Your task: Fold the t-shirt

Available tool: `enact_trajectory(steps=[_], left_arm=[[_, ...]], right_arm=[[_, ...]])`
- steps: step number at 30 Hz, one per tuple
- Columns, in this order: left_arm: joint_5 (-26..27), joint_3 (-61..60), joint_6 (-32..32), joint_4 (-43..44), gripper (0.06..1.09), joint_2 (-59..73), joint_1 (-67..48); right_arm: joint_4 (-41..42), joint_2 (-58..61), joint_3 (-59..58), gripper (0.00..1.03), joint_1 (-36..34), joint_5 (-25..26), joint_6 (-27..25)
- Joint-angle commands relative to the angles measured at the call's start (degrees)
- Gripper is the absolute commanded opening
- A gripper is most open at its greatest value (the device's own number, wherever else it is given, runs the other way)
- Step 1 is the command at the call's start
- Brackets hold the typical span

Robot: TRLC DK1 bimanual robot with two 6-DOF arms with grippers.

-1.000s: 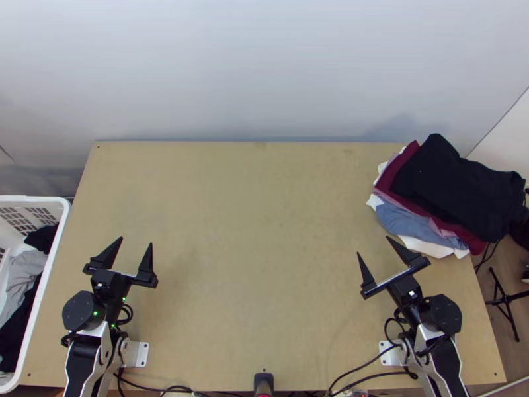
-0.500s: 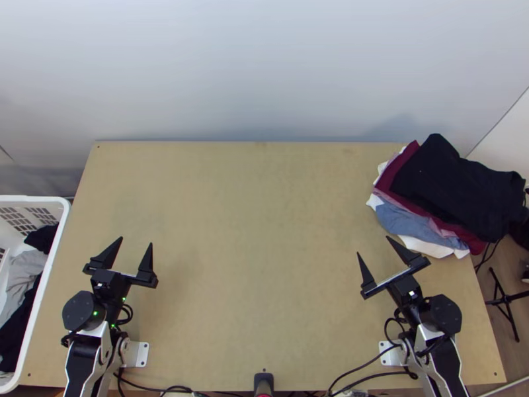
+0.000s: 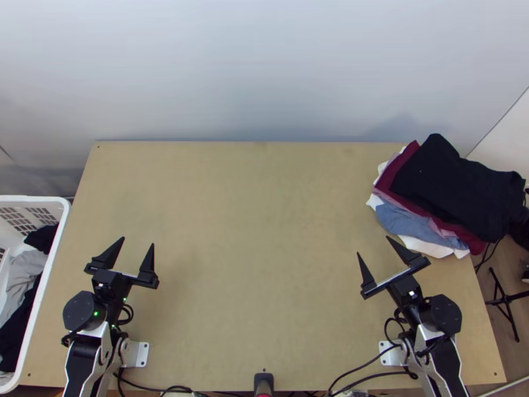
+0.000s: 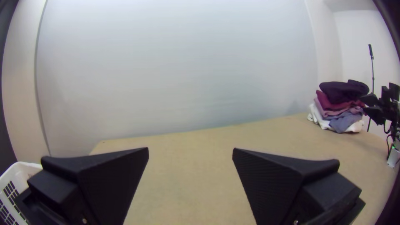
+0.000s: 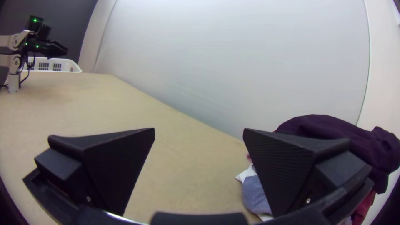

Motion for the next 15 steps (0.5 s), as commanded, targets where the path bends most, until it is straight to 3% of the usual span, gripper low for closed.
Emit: enact_trajectory(steps=[1, 4, 15], left_arm=[[0.0, 0.0, 0.0, 0.0, 1.04, 0.0, -0.1], [0.0, 0.0, 0.0, 0.0, 1.04, 0.0, -0.1], [0.2, 0.0, -1.0, -0.1, 1.04, 0.1, -1.2]], right_arm=[[0.0, 0.0, 0.0, 0.98, 0.1, -0.1, 0.2], [0.0, 0.0, 0.0, 0.98, 2.0, 0.0, 5.7], [0.0, 0.0, 0.0, 0.98, 1.9, 0.1, 5.5]])
